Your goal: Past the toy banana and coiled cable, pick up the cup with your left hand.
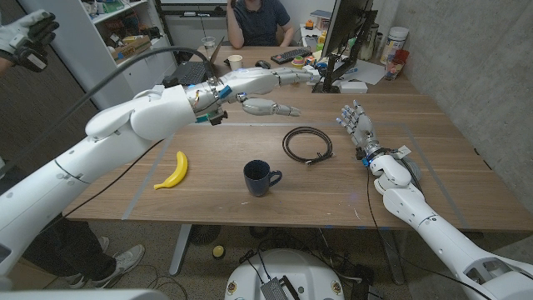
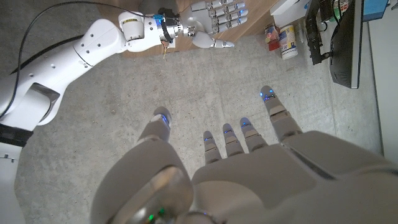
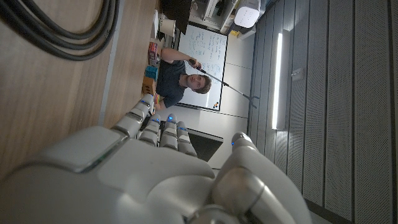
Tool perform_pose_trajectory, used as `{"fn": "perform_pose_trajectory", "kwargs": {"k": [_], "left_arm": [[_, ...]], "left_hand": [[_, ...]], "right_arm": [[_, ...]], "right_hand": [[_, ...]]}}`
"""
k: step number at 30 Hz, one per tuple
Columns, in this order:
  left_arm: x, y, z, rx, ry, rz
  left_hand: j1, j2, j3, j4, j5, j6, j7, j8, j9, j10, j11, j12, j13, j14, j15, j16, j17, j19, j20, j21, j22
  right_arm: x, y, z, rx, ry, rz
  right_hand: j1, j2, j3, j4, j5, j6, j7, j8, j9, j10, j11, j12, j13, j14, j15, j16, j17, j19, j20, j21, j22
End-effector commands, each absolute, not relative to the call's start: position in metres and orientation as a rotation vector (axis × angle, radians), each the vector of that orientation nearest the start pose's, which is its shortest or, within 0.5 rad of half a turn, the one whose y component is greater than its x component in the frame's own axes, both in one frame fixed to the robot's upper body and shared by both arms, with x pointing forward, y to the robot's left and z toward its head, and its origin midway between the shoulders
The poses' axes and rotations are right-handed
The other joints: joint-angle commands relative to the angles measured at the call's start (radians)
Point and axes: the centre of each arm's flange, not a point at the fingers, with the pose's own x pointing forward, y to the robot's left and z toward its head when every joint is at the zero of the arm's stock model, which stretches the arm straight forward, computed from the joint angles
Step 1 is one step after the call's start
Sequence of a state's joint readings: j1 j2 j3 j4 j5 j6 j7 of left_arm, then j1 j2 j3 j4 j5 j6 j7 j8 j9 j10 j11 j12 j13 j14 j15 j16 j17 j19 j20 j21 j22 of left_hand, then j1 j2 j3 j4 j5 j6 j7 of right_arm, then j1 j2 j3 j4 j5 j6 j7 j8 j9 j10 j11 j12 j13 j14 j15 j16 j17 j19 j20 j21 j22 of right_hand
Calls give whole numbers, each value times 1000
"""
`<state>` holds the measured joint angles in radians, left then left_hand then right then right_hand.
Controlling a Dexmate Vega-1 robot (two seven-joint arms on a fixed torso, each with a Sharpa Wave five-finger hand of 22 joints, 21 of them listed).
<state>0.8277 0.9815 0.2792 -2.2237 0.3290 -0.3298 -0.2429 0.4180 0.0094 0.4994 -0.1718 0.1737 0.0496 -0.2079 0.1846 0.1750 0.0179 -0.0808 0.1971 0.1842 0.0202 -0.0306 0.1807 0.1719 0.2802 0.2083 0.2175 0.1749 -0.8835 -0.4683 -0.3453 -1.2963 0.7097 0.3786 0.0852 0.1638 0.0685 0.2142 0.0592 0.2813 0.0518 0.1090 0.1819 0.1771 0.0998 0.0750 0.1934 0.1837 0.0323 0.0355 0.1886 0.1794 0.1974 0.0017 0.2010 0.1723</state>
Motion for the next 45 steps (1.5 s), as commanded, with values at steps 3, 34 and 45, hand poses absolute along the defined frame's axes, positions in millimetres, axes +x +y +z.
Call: {"fn": "perform_pose_trajectory", "kwargs": {"k": [3, 34, 45], "left_arm": [[397, 148, 127, 1722, -1187, -401], [392, 138, 113, 1942, -971, -466], [395, 137, 105, 2010, -893, -466]], "left_hand": [[53, -16, -2, -8, 1, -9, -11, 5, 5, -34, -2, -5, 5, -17, 12, 1, 6, 43, 8, 11, 10], [234, -121, -34, -1, 12, -71, -12, 11, 12, -190, -4, -10, 6, -28, 37, 11, 15, 134, 11, 18, 18], [274, -124, -45, 6, 13, -73, -12, 11, 12, -201, -1, -2, 5, -28, 48, 11, 16, 136, 12, 9, 16]], "right_arm": [[642, -283, -39, 143, -654, 249], [641, -284, -38, 138, -666, 244], [641, -284, -39, 141, -665, 238]], "right_hand": [[1, -8, -5, -1, 7, 0, 1, 7, 3, 5, 2, 0, 4, 5, 1, 1, 2, 0, -7, 2, 3], [-8, -11, -12, 1, 13, -2, -2, 6, 3, 4, -1, -1, 4, 3, 6, 0, 2, -3, -3, -1, 3], [-12, -12, -15, 3, 14, -5, -2, 5, 3, 1, -1, -2, 4, 2, 8, 0, 2, -12, -2, -4, 3]]}}
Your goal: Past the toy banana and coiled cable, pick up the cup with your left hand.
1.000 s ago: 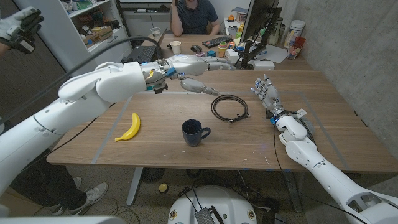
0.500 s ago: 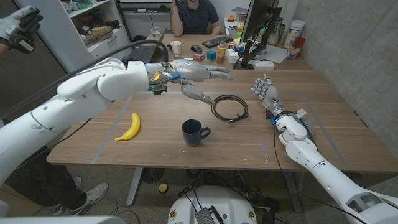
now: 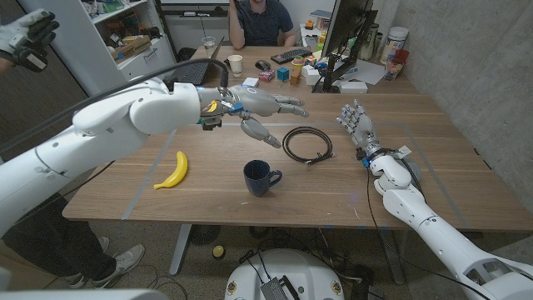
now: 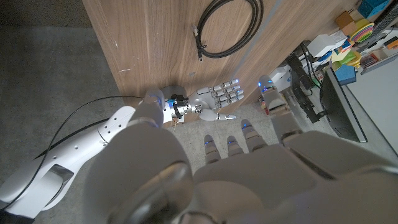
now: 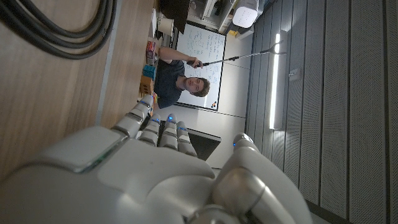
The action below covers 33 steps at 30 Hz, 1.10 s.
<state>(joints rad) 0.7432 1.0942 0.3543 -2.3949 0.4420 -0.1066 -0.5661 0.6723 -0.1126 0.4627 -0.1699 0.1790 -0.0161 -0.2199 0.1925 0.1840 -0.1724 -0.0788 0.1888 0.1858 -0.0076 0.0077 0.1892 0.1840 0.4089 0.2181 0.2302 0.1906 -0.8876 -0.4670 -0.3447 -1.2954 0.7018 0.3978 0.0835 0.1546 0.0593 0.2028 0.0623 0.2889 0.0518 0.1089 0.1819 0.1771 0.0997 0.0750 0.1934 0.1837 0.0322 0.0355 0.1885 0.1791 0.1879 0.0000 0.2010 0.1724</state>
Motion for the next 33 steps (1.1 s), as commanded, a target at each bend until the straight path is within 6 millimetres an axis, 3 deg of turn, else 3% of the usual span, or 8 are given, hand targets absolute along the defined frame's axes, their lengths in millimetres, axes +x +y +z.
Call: {"fn": "perform_pose_trajectory", "kwargs": {"k": [1, 33], "left_arm": [[395, 137, 104, 2015, -889, -462], [408, 143, 73, 2086, -738, -489]], "left_hand": [[21, -2, -9, 4, 8, -8, 0, 3, 3, -14, -4, 6, 3, -3, 10, 2, 3, 7, 2, -4, 0], [60, 4, -26, 13, 5, 9, 0, 9, 4, 30, -4, 28, 4, 30, -8, 11, 4, 18, 2, -11, 0]], "right_arm": [[641, -284, -39, 142, -667, 238], [639, -288, -33, 134, -682, 218]], "right_hand": [[-4, -3, -5, 0, 6, -6, -2, 5, 3, 0, -1, -2, 4, 2, 9, 0, 3, -2, -1, -4, 3], [-15, -3, -12, 5, 8, -11, -7, 4, 2, -5, -4, -4, 3, 1, 16, 0, 3, -5, 3, -4, 3]]}}
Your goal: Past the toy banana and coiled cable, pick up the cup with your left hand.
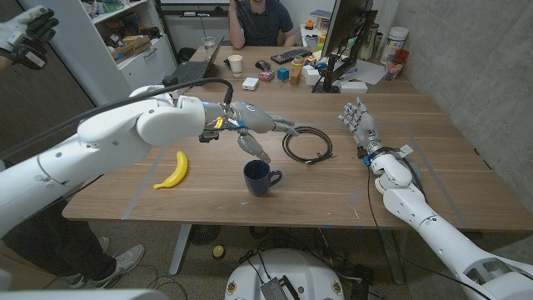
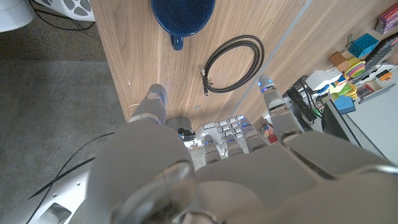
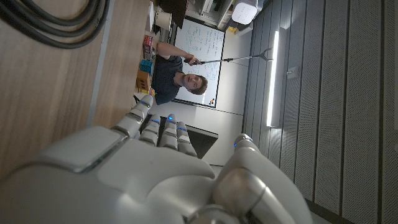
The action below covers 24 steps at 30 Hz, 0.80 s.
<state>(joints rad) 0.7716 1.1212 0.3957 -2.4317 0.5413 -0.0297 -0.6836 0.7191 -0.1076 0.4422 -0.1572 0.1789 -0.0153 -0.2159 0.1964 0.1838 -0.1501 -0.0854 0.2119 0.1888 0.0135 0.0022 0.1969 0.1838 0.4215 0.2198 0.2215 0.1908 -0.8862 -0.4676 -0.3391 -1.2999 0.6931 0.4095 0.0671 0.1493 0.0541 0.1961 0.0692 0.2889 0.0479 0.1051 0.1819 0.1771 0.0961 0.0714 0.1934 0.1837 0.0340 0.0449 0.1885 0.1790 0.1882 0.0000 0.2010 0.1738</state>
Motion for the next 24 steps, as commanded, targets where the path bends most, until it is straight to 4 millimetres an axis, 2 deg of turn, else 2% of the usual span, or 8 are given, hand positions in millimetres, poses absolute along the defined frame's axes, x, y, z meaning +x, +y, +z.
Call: {"fn": "perform_pose_trajectory", "kwargs": {"k": [1, 15, 24], "left_arm": [[409, 144, 72, 2086, -734, -488], [415, 146, 63, 2122, -667, -488], [420, 146, 57, 2131, -628, -507]], "left_hand": [[14, -1, -6, 0, 5, 9, -4, 5, 4, 9, 3, 5, 1, 10, -3, 4, 5, 5, 0, -2, -1], [25, -2, -13, 1, 5, 19, -4, 7, 4, 21, 3, 8, 2, 20, -10, 5, 5, 11, 0, -3, -1], [33, -1, -17, 1, 6, 22, -5, 7, 4, 24, -3, 8, 3, 19, -11, 3, 6, 12, 0, -4, -1]], "right_arm": [[639, -288, -34, 131, -682, 220], [638, -288, -35, 128, -676, 220], [637, -289, -36, 120, -678, 217]], "right_hand": [[-10, 2, -6, -1, 8, -8, -3, 3, 2, -1, -2, -4, 3, -1, 7, 0, 3, -6, 3, -4, 2], [-18, 3, -10, 3, 7, -12, -8, 3, 2, -6, -13, -5, 3, -4, 8, 0, 4, -8, 4, -5, 2], [-22, 3, -12, 5, 6, -12, -8, 3, 2, -5, -11, -4, 3, -3, 13, 0, 4, -9, 5, -5, 2]]}}
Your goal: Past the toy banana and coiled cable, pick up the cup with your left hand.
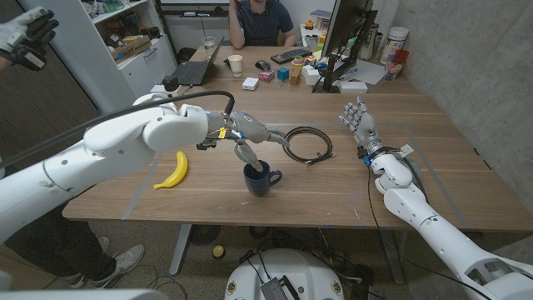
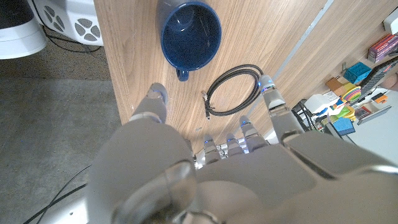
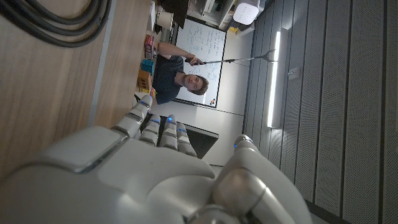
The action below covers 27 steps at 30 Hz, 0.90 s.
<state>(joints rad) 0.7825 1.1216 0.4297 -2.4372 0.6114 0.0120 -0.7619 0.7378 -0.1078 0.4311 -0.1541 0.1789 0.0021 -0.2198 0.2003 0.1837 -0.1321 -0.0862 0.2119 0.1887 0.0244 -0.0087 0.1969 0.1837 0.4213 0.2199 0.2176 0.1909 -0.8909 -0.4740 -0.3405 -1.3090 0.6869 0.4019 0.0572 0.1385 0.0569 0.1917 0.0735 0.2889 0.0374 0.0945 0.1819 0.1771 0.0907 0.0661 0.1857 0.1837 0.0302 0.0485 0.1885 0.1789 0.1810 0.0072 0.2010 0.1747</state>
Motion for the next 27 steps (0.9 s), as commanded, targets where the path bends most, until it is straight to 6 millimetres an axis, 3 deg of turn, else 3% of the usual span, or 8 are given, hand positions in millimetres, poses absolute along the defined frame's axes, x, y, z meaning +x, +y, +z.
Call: {"fn": "perform_pose_trajectory", "kwargs": {"k": [1, 18, 27], "left_arm": [[420, 146, 57, 2133, -624, -506], [431, 143, 46, 2155, -573, -525], [435, 141, 36, 2173, -541, -552]], "left_hand": [[15, 0, -7, -2, 6, 4, -1, 3, 5, 7, -1, 8, 3, 8, 1, 3, 6, 13, 0, 0, -1], [25, 9, -11, 1, 5, 4, -1, 1, 5, -3, 1, 3, 4, 8, 3, 2, 7, 13, 0, -2, 0], [36, 22, -12, 4, 4, -3, -1, -2, 5, -23, 14, -5, 5, -2, 14, -2, 8, 12, 0, -4, 0]], "right_arm": [[637, -289, -36, 125, -676, 216], [634, -292, -40, 122, -670, 212], [634, -293, -41, 123, -668, 214]], "right_hand": [[-11, 0, -8, 1, 6, -2, 2, 3, 2, 1, -5, 4, 3, 1, 10, 0, 4, -1, -2, -5, 1], [-16, 0, -11, 3, 5, 0, -1, 5, 2, 1, -11, 4, 3, -1, 14, 0, 4, -7, 2, -6, 1], [-18, 0, -13, 3, 5, 2, -1, 6, 2, 5, -9, 6, 3, 1, 16, 1, 3, -8, 2, -6, 1]]}}
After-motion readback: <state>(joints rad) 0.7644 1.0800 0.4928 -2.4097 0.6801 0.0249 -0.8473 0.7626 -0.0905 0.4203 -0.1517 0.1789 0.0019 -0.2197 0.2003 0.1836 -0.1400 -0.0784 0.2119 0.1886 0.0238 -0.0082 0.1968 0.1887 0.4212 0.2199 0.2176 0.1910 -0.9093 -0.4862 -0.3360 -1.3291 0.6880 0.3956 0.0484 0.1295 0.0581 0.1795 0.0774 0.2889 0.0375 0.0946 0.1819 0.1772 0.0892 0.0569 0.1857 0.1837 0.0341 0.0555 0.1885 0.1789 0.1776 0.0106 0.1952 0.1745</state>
